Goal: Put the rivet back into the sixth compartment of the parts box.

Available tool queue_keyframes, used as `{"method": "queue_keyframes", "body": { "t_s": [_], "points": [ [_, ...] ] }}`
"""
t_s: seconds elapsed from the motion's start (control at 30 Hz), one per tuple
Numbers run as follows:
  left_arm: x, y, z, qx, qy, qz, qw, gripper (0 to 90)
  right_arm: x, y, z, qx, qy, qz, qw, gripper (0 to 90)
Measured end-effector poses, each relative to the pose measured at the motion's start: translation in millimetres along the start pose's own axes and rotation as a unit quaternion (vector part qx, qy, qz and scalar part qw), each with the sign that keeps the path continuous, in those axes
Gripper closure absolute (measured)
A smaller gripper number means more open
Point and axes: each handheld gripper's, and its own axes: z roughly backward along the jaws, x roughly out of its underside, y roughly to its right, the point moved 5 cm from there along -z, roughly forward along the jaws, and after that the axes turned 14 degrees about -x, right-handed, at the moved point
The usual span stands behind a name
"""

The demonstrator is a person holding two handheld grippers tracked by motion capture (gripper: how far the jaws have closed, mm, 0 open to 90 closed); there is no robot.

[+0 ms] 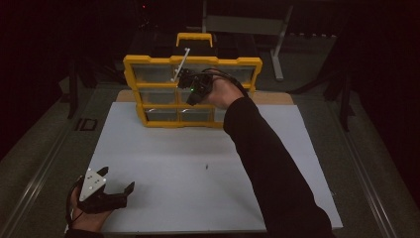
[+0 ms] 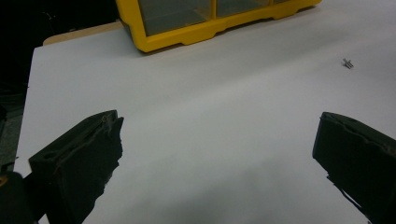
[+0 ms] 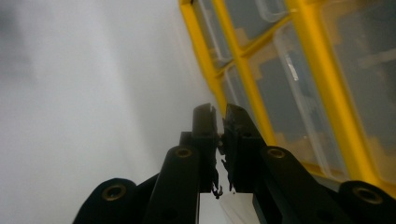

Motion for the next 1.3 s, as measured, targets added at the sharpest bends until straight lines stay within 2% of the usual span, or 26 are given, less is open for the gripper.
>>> {"method": "queue_keyframes", "body": {
  "t_s": [0.53, 1.3],
  "points": [
    [0.1, -0.2, -0.2, 0.000, 0.000, 0.000, 1.0000, 2.0, 13.8, 16.6, 25.2, 0.026, 0.006, -0.027, 0.9993, 83.2],
    [0.3, -0.7, 0.2, -0.002, 0.000, 0.001, 1.0000, 2.0, 53.6, 38.3, 47.7, 0.053, -0.007, -0.068, 0.9962, 83.2]
  ]
}}
